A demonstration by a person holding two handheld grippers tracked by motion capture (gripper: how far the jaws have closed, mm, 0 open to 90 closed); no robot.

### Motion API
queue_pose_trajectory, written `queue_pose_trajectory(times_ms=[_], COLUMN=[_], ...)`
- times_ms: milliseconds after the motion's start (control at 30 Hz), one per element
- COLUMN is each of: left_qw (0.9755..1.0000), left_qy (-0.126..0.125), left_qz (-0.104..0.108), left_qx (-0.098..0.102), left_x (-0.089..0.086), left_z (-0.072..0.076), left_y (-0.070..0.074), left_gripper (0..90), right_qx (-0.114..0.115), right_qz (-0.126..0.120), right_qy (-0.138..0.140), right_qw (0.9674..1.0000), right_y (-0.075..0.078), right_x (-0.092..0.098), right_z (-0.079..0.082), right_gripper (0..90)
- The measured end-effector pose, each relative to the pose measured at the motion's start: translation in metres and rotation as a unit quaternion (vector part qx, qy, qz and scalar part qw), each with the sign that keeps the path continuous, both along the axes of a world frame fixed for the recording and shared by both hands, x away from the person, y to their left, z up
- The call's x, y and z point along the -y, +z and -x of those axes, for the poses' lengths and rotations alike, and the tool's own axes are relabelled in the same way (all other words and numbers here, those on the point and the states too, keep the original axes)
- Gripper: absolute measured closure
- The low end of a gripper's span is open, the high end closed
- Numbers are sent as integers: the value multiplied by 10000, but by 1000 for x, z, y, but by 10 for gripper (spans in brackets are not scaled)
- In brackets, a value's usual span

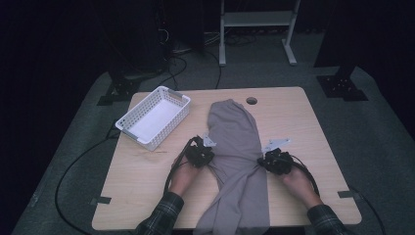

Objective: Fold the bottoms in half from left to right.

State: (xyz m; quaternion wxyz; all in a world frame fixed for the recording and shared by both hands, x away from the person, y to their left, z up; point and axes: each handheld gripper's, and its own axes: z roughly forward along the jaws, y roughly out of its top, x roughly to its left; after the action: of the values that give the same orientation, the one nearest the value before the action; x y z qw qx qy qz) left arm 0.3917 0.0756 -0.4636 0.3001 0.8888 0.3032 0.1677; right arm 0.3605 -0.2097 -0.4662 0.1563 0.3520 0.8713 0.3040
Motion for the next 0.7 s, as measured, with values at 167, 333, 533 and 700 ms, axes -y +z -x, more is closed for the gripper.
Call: queue_pose_trajectory(times_ms=[167, 333, 533, 700], left_qw=[9992, 9974, 9949, 9967], left_qy=[184, 97, -403, -529], left_qz=[324, 691, 862, 375], left_qx=[-163, -159, -322, -485], left_x=[-8, -12, -4, 7], left_z=[-1, 12, 33, 35], left_y=[1, 16, 26, 10], left_gripper=[797, 760, 726, 729], right_qx=[14, 137, 279, 116], right_qz=[-166, -356, -1023, -922], right_qy=[-120, -91, 594, 1603], right_qw=[9998, 9992, 9926, 9827], right_y=[-2, 6, 37, 35], right_x=[0, 1, -5, -41], right_z=[-16, -12, 13, 34], right_gripper=[894, 720, 613, 543])
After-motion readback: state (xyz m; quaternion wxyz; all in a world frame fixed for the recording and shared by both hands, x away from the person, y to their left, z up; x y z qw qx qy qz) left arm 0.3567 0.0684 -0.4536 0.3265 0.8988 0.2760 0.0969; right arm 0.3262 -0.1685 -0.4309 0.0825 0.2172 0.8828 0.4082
